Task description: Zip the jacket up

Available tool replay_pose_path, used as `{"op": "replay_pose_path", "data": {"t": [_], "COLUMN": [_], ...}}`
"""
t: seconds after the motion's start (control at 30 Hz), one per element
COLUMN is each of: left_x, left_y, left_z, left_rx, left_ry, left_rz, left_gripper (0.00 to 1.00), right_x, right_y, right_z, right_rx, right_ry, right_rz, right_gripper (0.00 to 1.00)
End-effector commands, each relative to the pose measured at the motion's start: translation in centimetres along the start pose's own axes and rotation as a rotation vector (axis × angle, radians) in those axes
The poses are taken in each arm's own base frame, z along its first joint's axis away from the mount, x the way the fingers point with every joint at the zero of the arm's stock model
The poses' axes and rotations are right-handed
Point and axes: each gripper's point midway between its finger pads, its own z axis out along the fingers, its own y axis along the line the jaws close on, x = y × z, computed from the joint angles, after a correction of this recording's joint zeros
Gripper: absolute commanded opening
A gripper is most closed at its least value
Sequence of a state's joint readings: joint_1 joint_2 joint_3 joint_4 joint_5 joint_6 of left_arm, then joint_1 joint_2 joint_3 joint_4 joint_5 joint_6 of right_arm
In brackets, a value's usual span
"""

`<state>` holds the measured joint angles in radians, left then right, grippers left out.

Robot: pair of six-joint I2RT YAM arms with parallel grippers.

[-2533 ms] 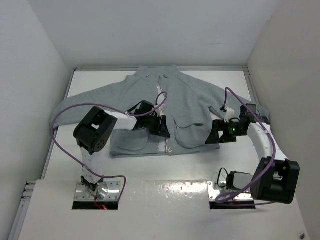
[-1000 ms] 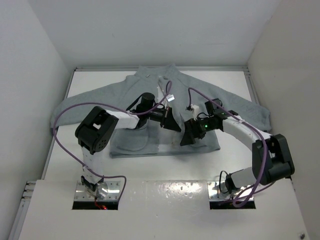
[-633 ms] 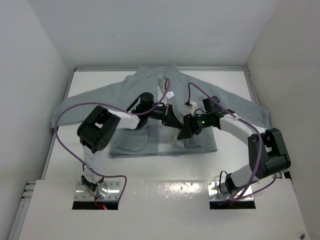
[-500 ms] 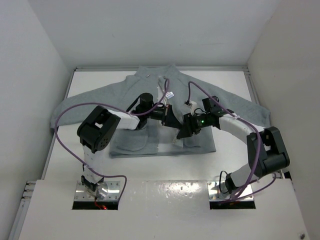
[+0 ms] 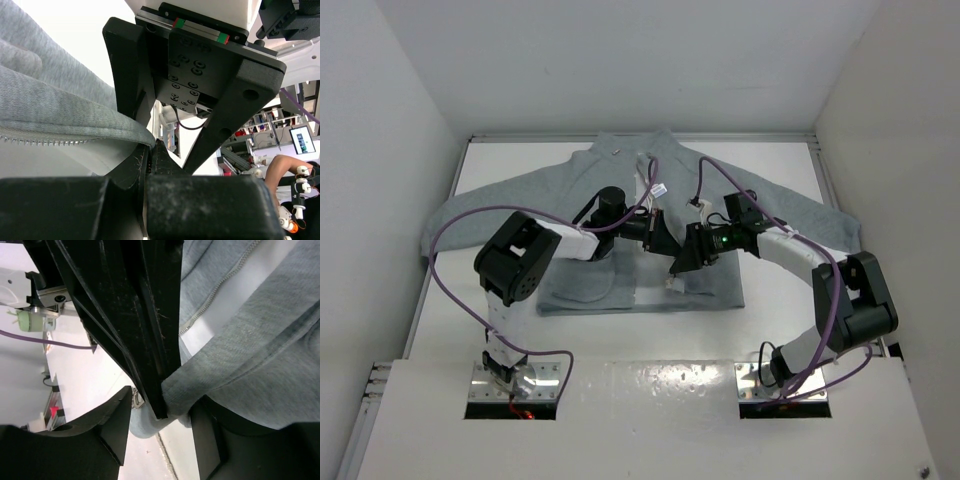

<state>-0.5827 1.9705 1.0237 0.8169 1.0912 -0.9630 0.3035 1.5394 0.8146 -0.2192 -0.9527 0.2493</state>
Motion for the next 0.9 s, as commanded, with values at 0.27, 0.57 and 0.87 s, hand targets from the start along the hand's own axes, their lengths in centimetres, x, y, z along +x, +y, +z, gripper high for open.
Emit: {"op": "replay_pose_path", "data": {"t": [0.27, 0.57, 0.87], "left_x": [0.2, 0.1, 0.5], "left_y": [-0.6, -0.4, -0.4], "left_z": [0.2, -0.2, -0.4], "left_rx": [0.032, 0.015, 0.007], "left_ry": [0.01, 0.013, 0.033], "left_rz": [0.064, 0.085, 0.109], "left_gripper": [0.0, 0.0, 0.0], "right_x": [-1.0, -0.3, -0.3], "right_y": [1.9, 1.5, 1.7], "right_z": [-0.5, -0.8, -0.9], "right_rx": [-0.09, -0.09, -0.1], "right_ry": [-0.022, -0.017, -0.015], "right_rz": [-0.04, -0.034, -0.029], "right_gripper": [0.37, 0.34, 0.14]}}
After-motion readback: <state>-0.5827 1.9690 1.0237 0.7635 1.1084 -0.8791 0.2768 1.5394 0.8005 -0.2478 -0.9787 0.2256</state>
